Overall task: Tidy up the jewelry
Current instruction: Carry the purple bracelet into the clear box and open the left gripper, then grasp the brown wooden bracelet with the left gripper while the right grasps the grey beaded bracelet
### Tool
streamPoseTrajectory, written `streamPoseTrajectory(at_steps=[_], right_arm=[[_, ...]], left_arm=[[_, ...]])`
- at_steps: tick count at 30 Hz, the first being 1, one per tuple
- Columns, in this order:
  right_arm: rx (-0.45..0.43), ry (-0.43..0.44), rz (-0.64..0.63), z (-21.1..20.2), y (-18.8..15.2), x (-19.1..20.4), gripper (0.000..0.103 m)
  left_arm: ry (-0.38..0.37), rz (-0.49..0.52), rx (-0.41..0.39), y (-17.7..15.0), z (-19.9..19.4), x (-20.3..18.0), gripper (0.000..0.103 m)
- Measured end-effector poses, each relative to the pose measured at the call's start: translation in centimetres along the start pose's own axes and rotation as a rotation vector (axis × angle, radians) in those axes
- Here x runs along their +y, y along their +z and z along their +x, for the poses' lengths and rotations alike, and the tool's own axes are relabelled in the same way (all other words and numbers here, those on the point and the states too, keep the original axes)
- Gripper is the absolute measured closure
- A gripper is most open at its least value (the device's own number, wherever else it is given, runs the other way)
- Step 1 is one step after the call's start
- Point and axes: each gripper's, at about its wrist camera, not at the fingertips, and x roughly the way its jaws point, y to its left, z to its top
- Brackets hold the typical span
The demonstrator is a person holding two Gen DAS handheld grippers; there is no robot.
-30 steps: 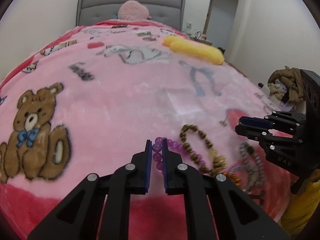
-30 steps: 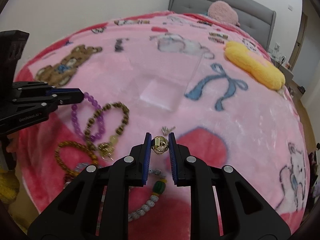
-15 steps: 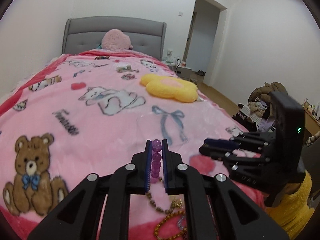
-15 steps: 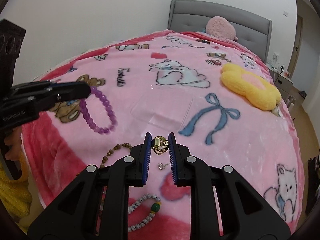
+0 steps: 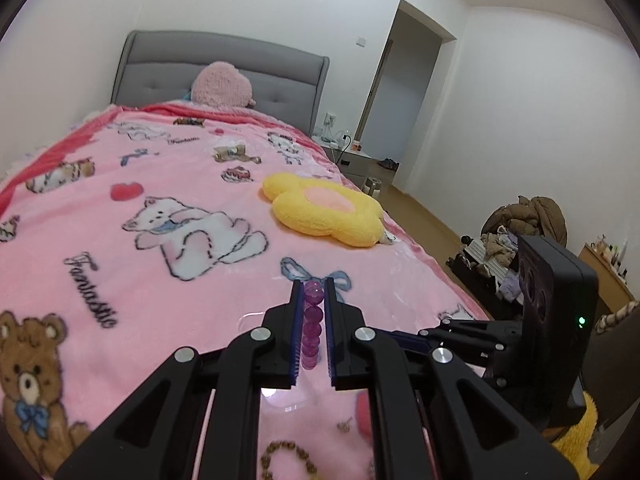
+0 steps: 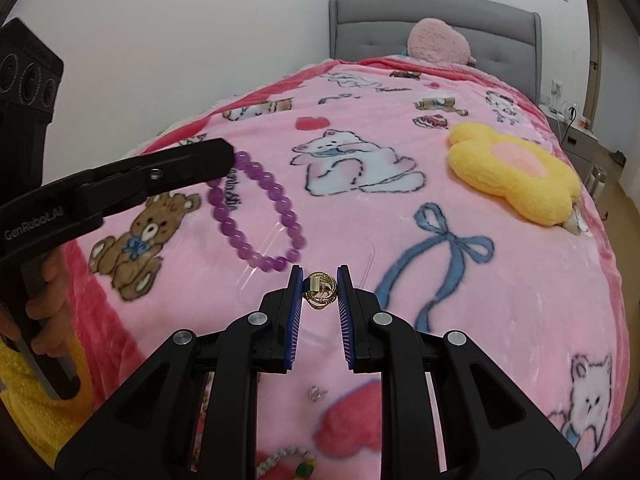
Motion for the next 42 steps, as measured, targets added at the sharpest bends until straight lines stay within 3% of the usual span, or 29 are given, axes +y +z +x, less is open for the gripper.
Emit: streamPoseTrajectory(at_steps=[6, 21, 32, 36, 42], right_arm=[[0.053, -0.001, -0.014, 2.6, -0.5, -0.2, 0.086], [0.076, -0.019, -0.053, 3.9, -2.0, 0.3, 0.085], [0.009, 0.008, -0.071, 0.9, -2.2, 1.1, 0.084], [-0.016, 0.019, -0.075, -1.2, -2.9, 1.3, 0.078], [0.021, 0.010, -0.060, -2.6, -6.0, 1.2, 0.076]], left_arm=[[-0.002, -0.020, 0.073, -1.8, 3.4, 1.2, 0.093], [0.056, -0.015, 0.147, -4.7, 5.3, 2.7, 0.093], [0.022, 0.002, 0.085, -4.1, 2.0, 2.2, 0.092], [0.038, 0.026, 0.084, -5.1, 0.5, 1.9, 0.080], [0.090, 0.078, 0.134, -8.6, -0.2, 1.6, 0.070]])
